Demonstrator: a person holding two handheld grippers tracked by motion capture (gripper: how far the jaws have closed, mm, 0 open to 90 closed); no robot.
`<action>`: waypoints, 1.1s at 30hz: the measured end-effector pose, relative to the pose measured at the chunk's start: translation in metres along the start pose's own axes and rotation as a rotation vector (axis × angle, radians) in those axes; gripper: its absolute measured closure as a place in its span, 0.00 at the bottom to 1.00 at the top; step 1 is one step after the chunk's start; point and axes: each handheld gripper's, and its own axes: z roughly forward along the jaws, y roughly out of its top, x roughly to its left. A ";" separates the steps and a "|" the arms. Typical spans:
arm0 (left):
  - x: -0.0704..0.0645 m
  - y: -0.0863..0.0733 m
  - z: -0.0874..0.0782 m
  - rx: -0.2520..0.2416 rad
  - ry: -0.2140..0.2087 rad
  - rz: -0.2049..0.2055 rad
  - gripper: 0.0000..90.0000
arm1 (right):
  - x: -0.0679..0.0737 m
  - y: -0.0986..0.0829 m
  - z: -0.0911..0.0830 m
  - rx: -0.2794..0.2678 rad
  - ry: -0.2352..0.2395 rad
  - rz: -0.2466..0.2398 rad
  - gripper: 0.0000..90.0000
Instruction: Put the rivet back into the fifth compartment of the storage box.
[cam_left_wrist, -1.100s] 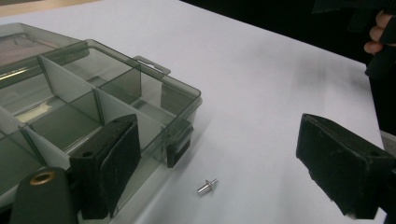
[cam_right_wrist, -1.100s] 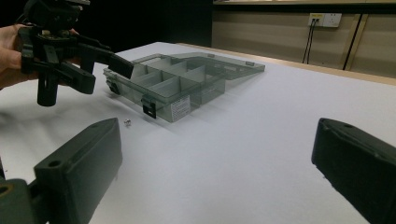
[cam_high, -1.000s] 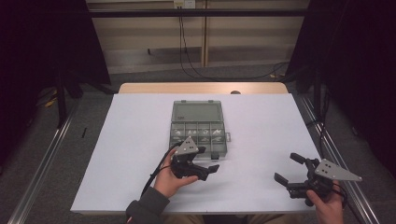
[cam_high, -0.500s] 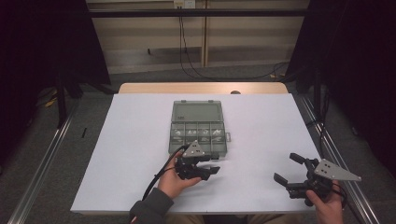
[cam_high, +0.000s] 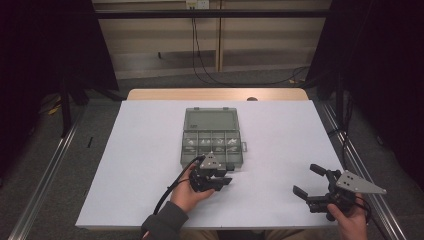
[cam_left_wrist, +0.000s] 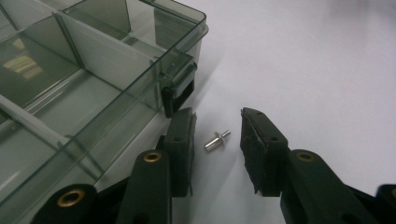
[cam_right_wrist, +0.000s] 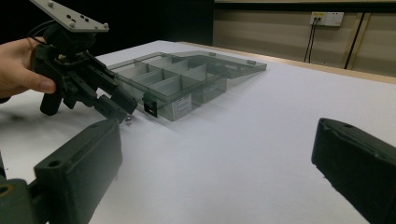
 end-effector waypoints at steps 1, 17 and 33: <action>0.001 0.000 0.000 0.002 -0.002 -0.013 0.74 | 0.000 0.000 0.000 -0.002 -0.001 0.001 0.02; 0.004 0.002 0.004 0.028 -0.016 -0.024 0.81 | 0.001 -0.001 0.001 0.010 0.002 -0.002 0.02; 0.005 0.002 0.004 0.032 -0.037 -0.039 0.88 | 0.000 -0.001 0.000 0.011 -0.002 -0.005 0.02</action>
